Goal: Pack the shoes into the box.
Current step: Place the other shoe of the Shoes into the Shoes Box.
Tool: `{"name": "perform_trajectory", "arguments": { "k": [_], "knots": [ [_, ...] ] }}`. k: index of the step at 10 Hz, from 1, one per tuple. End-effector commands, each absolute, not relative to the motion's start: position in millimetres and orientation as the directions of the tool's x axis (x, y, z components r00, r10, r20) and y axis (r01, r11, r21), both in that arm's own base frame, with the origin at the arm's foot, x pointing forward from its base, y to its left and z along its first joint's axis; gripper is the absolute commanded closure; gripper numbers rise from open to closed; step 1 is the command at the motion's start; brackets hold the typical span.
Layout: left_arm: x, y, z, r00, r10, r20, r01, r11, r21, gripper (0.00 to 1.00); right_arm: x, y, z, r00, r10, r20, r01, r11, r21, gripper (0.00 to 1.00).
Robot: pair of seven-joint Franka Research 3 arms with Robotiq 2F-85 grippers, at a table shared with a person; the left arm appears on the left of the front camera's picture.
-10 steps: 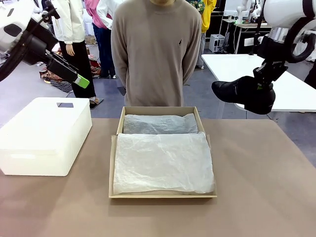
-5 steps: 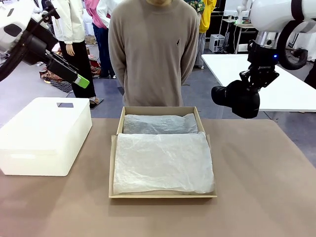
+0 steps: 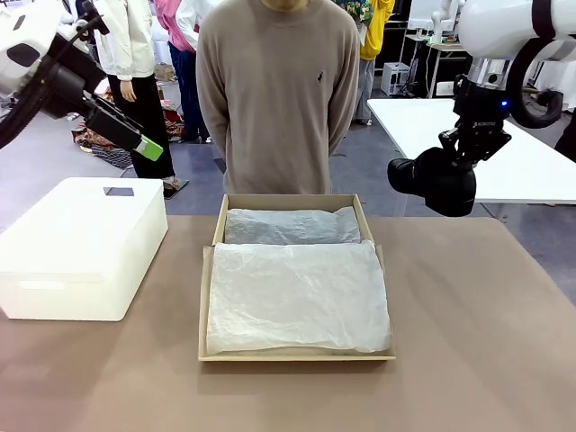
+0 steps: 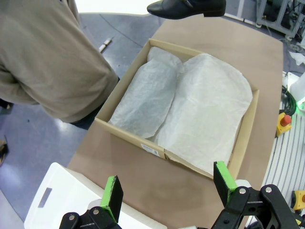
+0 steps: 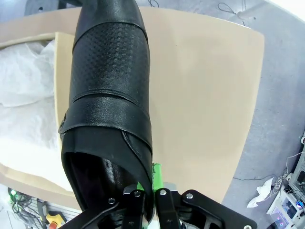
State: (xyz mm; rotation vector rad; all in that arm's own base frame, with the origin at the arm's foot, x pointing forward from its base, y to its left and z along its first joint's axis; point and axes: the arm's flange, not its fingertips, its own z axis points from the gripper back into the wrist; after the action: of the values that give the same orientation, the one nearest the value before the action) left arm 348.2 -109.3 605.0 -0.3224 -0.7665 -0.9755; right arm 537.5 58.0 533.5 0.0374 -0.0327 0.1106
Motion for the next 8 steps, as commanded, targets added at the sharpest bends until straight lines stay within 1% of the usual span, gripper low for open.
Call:
{"name": "perform_trajectory", "arguments": {
  "k": [1, 4, 5, 6, 7, 8],
  "knots": [
    [348.4, -108.8, 605.3, 0.323, -0.617, 0.717, 0.845, 0.530, 0.075, 0.00, 533.5, 70.2, 537.0, 0.998, 0.023, 0.054, -0.024, 1.000, 0.014, 1.00],
    [348.4, -108.8, 605.3, 0.323, -0.617, 0.717, 0.845, 0.530, 0.075, 0.00, 508.4, 115.2, 554.3, 0.972, -0.208, 0.105, 0.204, 0.978, 0.041, 1.00],
    [348.4, -108.8, 605.3, 0.323, -0.617, 0.717, 0.845, 0.530, 0.075, 0.00, 503.8, 128.8, 555.7, 0.948, -0.302, 0.095, 0.299, 0.953, 0.046, 1.00],
    [348.4, -108.8, 605.3, 0.323, -0.617, 0.717, 0.845, 0.530, 0.075, 0.00, 503.2, 140.6, 553.8, 0.908, -0.416, 0.061, 0.413, 0.909, 0.052, 1.00],
    [348.4, -108.8, 605.3, 0.323, -0.617, 0.717, 0.845, 0.530, 0.075, 0.00, 504.4, 150.2, 549.8, 0.852, -0.519, 0.068, 0.517, 0.855, 0.050, 1.00],
    [348.4, -108.8, 605.3, 0.323, -0.617, 0.717, 0.845, 0.530, 0.075, 0.00, 503.5, 163.9, 545.3, 0.812, -0.575, 0.099, 0.576, 0.817, 0.028, 1.00]
  ]
}}
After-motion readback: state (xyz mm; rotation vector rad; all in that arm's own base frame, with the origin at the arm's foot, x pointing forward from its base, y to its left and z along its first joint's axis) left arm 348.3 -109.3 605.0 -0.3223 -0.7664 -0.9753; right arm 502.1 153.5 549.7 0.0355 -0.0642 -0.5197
